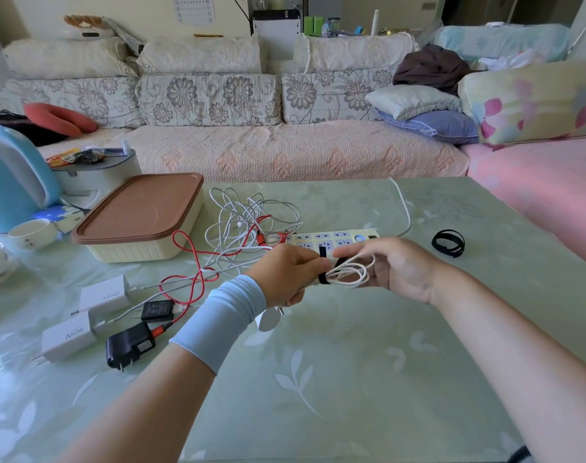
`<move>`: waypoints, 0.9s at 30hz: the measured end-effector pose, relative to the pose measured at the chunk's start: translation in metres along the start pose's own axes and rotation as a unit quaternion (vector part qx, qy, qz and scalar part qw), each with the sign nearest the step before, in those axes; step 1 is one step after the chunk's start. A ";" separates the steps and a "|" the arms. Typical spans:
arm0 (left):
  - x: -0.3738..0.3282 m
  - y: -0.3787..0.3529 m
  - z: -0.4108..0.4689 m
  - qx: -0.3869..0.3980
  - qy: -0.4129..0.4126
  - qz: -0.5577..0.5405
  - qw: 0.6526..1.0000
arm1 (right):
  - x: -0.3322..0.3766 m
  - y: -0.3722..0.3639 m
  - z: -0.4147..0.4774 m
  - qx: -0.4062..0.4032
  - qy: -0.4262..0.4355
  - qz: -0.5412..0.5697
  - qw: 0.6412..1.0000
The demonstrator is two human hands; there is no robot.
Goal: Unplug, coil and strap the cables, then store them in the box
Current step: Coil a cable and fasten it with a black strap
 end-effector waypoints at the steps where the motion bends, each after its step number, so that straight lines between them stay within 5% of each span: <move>1: -0.001 0.000 0.000 -0.006 -0.010 0.015 1.000 | 0.000 -0.001 0.000 0.001 -0.008 0.027 1.000; 6: 0.000 0.000 0.003 -0.039 -0.025 0.093 0.995 | -0.003 -0.008 0.003 -0.059 0.034 -0.127 0.990; 11: 0.002 0.004 0.004 -0.088 0.000 0.067 0.994 | -0.004 -0.009 0.005 -0.098 0.041 -0.134 0.985; 16: 0.005 -0.005 0.006 -0.054 0.026 0.068 0.996 | 0.004 -0.007 0.000 -0.160 0.081 -0.194 0.964; 27: 0.011 -0.012 0.010 -0.029 0.129 0.023 0.991 | 0.028 -0.040 -0.022 -0.221 0.251 -0.447 0.830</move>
Point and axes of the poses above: each hand's wrist, its own z-axis towards the middle knuckle, its own y-axis out of the back of the hand, x = y × z, the point moved 7 cm from there along z, towards the middle knuckle, and after that the axes turned 1 degree about z, right-handed, at the moved point
